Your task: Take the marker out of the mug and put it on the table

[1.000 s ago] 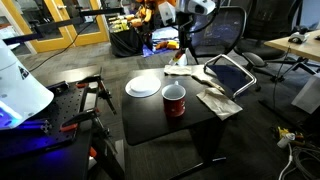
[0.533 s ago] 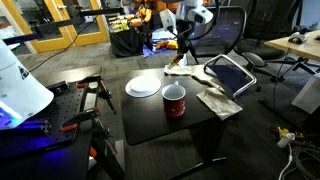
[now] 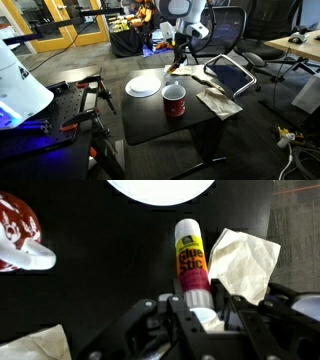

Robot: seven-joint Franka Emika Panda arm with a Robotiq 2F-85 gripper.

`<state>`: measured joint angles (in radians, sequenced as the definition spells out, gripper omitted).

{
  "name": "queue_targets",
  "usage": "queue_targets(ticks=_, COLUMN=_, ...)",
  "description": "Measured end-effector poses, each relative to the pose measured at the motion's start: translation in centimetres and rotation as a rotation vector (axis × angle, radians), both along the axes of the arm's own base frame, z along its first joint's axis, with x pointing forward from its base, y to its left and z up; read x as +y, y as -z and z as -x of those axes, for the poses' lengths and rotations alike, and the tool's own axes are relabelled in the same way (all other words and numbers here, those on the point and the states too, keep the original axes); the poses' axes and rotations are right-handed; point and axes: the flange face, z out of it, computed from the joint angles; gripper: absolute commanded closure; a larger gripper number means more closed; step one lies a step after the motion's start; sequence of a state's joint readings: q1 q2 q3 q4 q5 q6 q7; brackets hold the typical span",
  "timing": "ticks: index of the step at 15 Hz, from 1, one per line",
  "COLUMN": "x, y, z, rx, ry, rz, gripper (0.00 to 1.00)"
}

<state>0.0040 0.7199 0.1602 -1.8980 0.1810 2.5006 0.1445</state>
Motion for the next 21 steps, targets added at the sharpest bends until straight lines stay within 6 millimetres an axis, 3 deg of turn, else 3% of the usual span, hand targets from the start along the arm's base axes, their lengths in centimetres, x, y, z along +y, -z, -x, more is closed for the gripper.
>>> queue_targets(ticks=3, x=0.0, y=1.3, z=0.0, rx=0.032, ry=0.000, rz=0.000, gripper=0.92)
queue_targets(ticks=4, x=0.0, y=1.7, z=0.0, rx=0.042, ry=0.000, rz=0.000, gripper=0.46)
queue_targets(ticks=10, x=-0.4, y=2.5, z=-0.1, rx=0.070, ry=0.033, rz=0.024, gripper=0.04)
queue_targets(ticks=13, x=-0.9, y=2.0, z=-0.3, rx=0.062, ry=0.061, rz=0.047, gripper=0.00)
queue_targets(ticks=21, x=-1.5, y=-2.1, z=0.0, rx=0.004, ry=0.102, rz=0.094, gripper=0.00)
